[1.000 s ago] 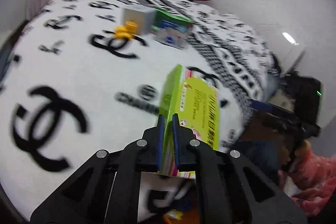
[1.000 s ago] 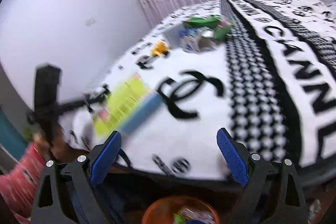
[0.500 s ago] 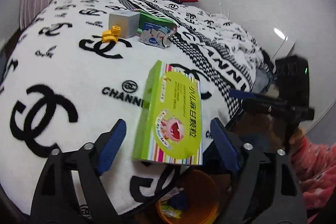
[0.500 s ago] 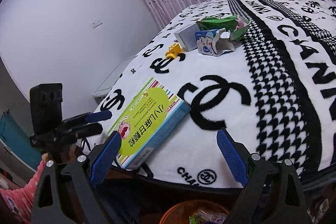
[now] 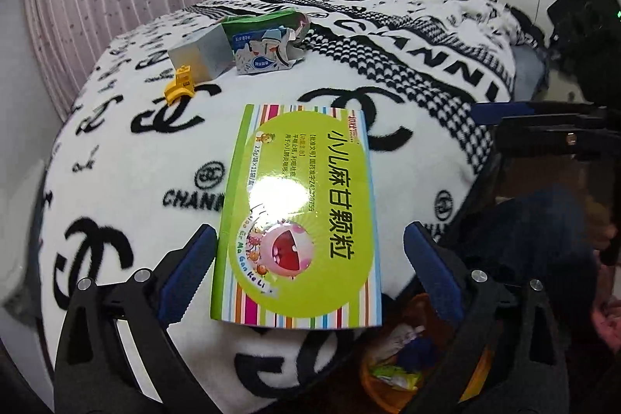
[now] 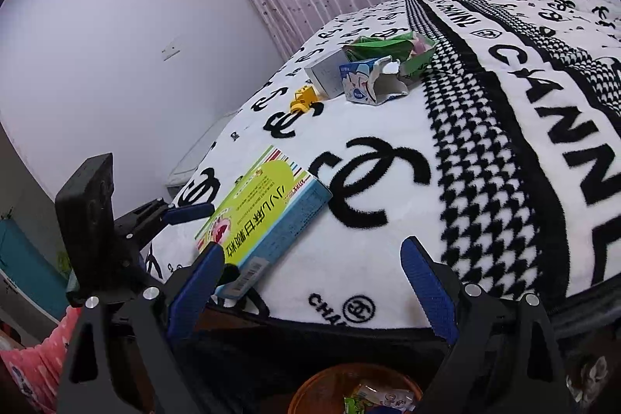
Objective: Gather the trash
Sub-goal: 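Grasp the green medicine box with the left tool while the right tool grasps the blue milk carton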
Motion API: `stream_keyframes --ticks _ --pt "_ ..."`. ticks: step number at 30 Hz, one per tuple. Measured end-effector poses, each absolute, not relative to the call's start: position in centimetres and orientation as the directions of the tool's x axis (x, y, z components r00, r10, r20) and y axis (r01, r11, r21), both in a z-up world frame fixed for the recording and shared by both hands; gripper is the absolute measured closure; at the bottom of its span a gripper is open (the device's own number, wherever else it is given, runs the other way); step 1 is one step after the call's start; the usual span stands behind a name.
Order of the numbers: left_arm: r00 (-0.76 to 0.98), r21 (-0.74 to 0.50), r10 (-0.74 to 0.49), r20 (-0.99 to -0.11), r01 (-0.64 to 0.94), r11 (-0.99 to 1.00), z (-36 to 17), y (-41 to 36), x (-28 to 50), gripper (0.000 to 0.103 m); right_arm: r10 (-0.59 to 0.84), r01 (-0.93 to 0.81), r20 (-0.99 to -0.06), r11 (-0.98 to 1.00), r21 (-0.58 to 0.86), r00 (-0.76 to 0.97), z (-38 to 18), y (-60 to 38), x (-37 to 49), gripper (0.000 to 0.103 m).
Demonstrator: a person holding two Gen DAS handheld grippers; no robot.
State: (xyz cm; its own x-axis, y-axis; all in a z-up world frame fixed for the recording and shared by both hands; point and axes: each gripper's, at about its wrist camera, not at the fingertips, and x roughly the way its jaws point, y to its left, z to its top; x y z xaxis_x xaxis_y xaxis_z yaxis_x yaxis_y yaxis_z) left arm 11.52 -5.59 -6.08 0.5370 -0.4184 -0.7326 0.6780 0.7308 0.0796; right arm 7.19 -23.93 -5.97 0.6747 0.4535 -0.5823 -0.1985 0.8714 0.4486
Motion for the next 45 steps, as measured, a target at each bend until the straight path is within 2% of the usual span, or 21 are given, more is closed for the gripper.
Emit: stream_keyframes --ticks 5,8,10,18,26,33,34,36,38,41,45 --pt "0.565 0.164 -0.33 -0.756 0.652 0.741 -7.8 -7.0 12.3 0.009 0.457 -0.195 -0.582 0.868 0.456 0.673 -6.3 -24.2 7.2 0.012" --pt "0.547 0.113 -0.356 -0.758 0.647 0.754 -8.2 -6.9 12.9 0.009 0.451 -0.188 -0.59 0.872 0.452 0.67 -6.4 -24.3 7.4 0.012" --pt "0.557 0.1 -0.36 -0.748 0.631 0.769 -8.2 -6.7 13.1 0.018 0.45 -0.183 -0.594 0.872 0.455 0.666 -6.6 -24.5 7.6 0.012" --pt "0.589 0.079 -0.361 -0.723 0.589 0.804 -7.7 -5.8 12.4 0.019 0.408 -0.173 -0.602 0.896 0.409 0.686 -5.7 -24.8 10.4 0.012" --pt "0.622 0.003 -0.362 -0.695 0.505 0.863 -6.2 -2.7 11.3 0.019 0.348 -0.192 -0.628 0.933 0.304 0.696 -4.8 -22.8 20.3 0.013" --pt "0.668 -0.02 -0.314 -0.675 0.409 0.913 -5.3 -0.3 10.7 0.019 0.268 -0.093 -0.686 0.955 0.281 0.676 -6.0 -21.4 30.0 0.013" --pt "0.672 -0.023 -0.309 -0.673 0.398 0.917 -5.1 0.0 10.7 0.019 0.241 -0.081 -0.693 0.963 0.256 0.68 -6.1 -20.9 30.9 0.017" --pt "0.673 -0.031 -0.307 -0.673 0.388 0.921 -5.0 0.4 10.7 0.019 0.207 -0.067 -0.712 0.973 0.22 0.671 -6.4 -20.3 32.2 0.033" --pt "0.679 -0.028 -0.297 -0.672 0.377 0.926 -4.9 0.6 10.6 0.019 0.22 -0.07 -0.738 0.971 0.229 0.638 -7.1 -20.0 33.1 0.084" --pt "0.682 -0.032 -0.293 -0.67 0.368 0.929 -4.7 0.8 10.5 0.019 0.266 -0.106 -0.726 0.96 0.259 0.634 -7.1 -19.6 32.2 0.1" --pt "0.688 -0.032 -0.288 -0.666 0.36 0.932 -4.3 0.9 10.1 0.019 0.283 -0.148 -0.704 0.957 0.248 0.651 -5.9 -19.3 29.4 0.101"
